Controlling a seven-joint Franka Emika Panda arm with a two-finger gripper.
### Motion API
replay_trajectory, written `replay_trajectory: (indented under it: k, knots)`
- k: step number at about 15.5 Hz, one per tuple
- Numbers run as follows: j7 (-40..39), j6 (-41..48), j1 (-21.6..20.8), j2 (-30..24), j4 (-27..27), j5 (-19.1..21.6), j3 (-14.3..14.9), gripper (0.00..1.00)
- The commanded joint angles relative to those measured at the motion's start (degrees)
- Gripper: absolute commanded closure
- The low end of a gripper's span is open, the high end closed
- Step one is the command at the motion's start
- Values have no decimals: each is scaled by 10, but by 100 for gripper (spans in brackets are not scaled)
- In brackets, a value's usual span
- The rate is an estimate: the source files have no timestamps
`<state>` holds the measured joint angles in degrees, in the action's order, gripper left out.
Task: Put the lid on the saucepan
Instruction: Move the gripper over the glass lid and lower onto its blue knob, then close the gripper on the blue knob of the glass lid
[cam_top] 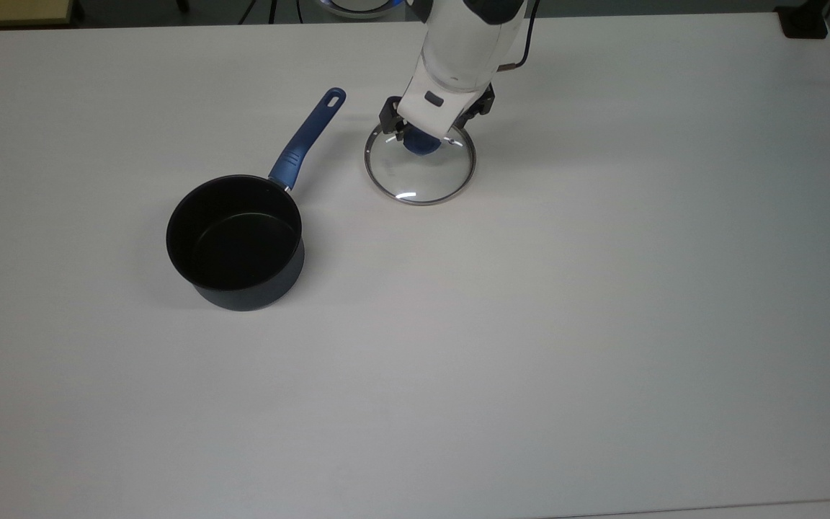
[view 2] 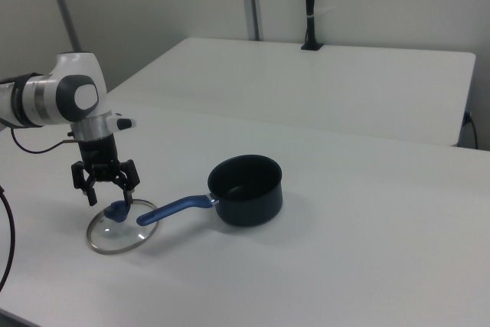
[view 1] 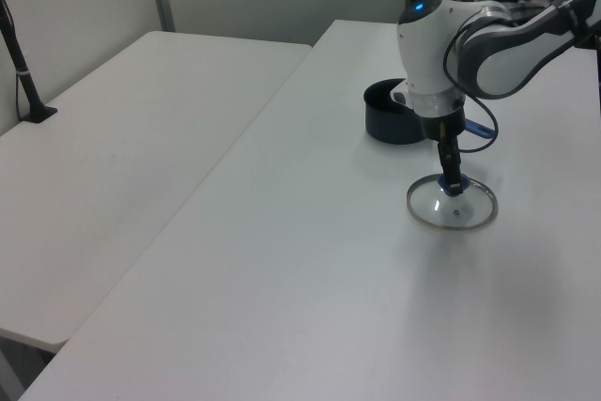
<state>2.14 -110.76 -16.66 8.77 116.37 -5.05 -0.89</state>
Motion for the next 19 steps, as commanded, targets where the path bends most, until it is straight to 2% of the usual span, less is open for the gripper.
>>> replay_trajectory:
  k: [1, 6, 8, 9, 18, 19]
  knots:
    - [4, -16, 0, -2, 4, 0, 3, 0]
    - [22, -28, 3, 1, 4, 0, 3, 1]
    - [36, -43, 5, 6, 4, 0, 3, 10]
    - [39, -49, 5, 9, 4, -1, 3, 11]
    - [41, -57, 8, 22, 4, -2, 5, 11]
    - [41, -57, 9, 23, 4, -2, 5, 13]
